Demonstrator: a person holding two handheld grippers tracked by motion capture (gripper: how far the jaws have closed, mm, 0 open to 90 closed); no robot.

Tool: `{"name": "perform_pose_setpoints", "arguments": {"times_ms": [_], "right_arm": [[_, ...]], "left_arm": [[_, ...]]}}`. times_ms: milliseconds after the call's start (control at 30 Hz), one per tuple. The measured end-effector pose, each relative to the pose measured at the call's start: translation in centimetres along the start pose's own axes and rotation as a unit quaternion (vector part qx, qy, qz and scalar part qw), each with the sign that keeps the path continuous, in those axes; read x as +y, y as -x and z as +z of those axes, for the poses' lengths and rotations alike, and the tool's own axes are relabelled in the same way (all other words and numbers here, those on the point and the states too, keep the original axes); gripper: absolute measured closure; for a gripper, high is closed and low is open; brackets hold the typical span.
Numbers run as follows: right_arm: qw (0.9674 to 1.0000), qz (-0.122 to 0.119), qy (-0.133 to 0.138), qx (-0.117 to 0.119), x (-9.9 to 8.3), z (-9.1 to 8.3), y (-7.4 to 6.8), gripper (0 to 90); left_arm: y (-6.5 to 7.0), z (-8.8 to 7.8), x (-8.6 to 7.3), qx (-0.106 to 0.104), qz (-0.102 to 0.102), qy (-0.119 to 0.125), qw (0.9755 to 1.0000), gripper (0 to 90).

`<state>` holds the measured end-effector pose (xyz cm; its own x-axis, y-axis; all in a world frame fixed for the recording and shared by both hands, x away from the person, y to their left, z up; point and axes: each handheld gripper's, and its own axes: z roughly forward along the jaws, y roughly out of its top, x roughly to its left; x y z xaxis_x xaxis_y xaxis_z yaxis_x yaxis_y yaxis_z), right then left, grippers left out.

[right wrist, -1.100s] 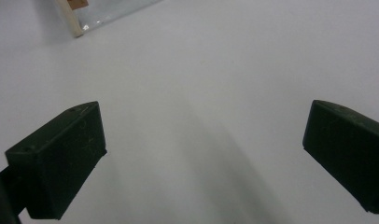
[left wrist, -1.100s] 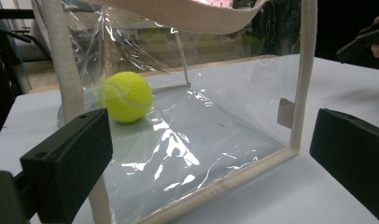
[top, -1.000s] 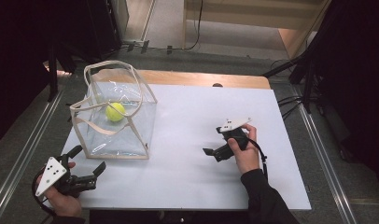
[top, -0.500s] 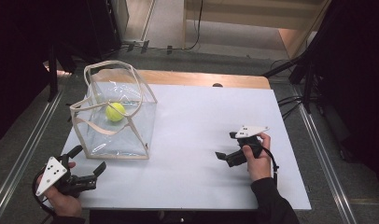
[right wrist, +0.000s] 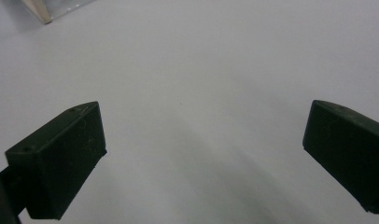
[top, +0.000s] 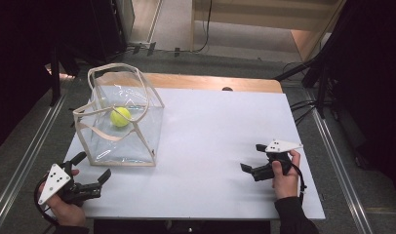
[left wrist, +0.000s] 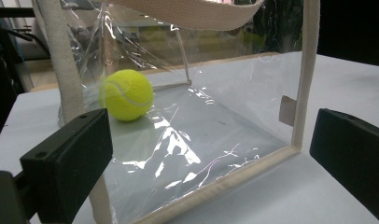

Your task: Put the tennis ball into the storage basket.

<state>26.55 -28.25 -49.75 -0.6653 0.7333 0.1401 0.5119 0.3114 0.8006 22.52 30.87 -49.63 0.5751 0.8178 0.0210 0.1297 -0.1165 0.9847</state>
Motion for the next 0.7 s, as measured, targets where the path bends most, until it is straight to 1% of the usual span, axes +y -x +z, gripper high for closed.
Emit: {"name": "perform_pose_setpoints", "arguments": {"times_ms": [167,267,400,500,600,700], "right_arm": [[0.9998,0.015,0.013,-0.006,-1.0,-1.1,0.4,0.0],[0.9996,0.016,0.017,-0.013,-1.4,-1.8,0.7,0.0],[0.999,0.028,0.029,-0.022,-2.1,-2.8,1.1,0.0],[0.9986,0.031,0.032,-0.028,-2.7,-3.4,1.4,0.0],[0.9979,0.039,0.041,-0.033,-3.3,-4.0,1.7,0.0],[0.997,0.043,0.052,-0.04,-4.0,-4.6,1.8,0.0]], "left_arm": [[0.0,0.0,0.0,0.001,0.0,0.0,1.0,0.0],[0.0,0.0,0.0,0.0,0.001,0.0,1.0,0.0],[0.0,0.0,0.0,-0.001,0.0,0.0,1.0,0.0],[0.0,0.0,0.0,-0.001,0.002,-0.001,1.0,0.0],[0.0,0.0,0.0,-0.001,0.002,-0.001,1.0,0.0],[0.0,0.0,0.0,-0.001,0.003,-0.001,1.0,0.0]]}}
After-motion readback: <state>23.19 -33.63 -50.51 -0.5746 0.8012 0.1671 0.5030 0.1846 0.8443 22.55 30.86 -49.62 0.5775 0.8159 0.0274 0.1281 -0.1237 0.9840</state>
